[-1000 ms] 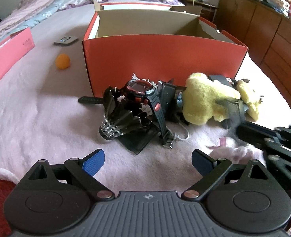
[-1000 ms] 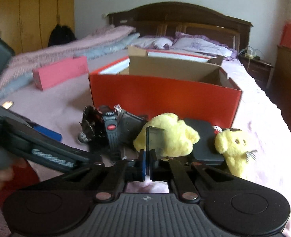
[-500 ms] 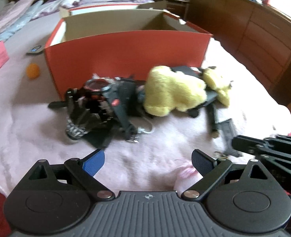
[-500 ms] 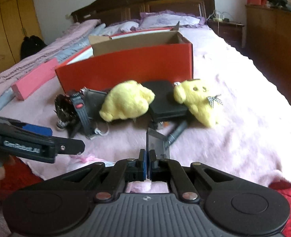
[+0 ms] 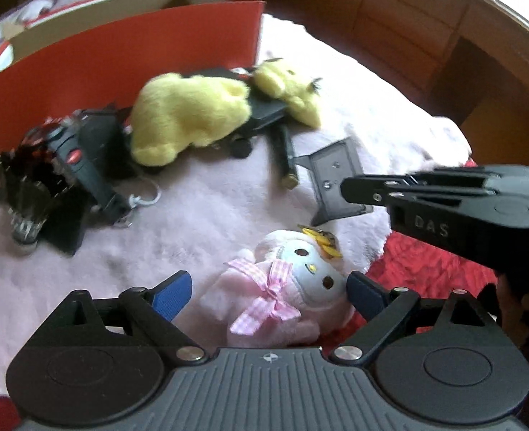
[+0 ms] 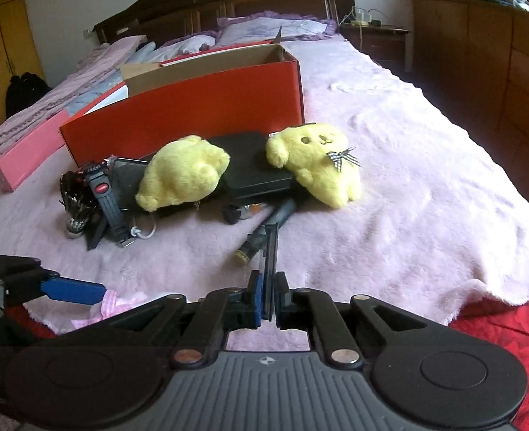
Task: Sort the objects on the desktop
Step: 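Grasp the pink Hello Kitty plush with the left gripper while the right holds the plate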
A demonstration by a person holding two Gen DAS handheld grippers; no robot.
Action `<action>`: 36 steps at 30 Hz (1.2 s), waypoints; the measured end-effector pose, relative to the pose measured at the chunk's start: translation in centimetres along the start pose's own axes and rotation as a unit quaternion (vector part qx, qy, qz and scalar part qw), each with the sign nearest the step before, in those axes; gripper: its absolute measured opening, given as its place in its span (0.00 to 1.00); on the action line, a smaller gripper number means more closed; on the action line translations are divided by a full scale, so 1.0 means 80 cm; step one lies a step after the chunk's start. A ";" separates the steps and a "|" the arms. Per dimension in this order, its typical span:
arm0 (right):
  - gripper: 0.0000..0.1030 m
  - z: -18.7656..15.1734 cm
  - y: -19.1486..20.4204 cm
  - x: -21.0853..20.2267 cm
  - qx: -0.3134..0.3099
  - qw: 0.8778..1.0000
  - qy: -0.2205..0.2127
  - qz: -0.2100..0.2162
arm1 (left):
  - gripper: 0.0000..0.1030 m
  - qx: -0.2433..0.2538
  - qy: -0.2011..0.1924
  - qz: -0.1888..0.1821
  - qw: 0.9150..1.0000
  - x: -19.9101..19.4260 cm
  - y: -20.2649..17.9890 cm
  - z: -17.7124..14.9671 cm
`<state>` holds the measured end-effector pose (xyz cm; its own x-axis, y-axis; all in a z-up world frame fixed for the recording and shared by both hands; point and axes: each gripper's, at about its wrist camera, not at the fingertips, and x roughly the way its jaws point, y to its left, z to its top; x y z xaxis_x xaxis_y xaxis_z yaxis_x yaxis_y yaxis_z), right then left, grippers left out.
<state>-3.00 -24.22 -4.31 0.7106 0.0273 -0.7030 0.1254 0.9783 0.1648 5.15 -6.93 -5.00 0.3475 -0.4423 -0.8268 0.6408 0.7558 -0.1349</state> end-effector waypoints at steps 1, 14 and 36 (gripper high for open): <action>0.08 -0.001 0.000 0.001 0.000 1.000 0.000 -0.001 | 0.89 0.009 0.001 -0.002 1.000 0.002 -0.004 0.000; 0.11 -0.001 -0.003 0.004 0.007 1.000 -0.006 -0.004 | 0.56 0.056 -0.014 -0.023 0.998 0.004 -0.030 -0.006; 0.26 -0.003 0.002 0.025 0.011 1.000 0.013 0.009 | 0.49 0.012 -0.036 0.024 0.999 -0.019 0.003 -0.010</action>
<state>-1.71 -23.97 -5.83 0.6946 0.0498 -0.7176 0.1285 0.9730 0.1919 4.25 -5.69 -4.25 0.4269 -0.4397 -0.7902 0.6372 0.7663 -0.0822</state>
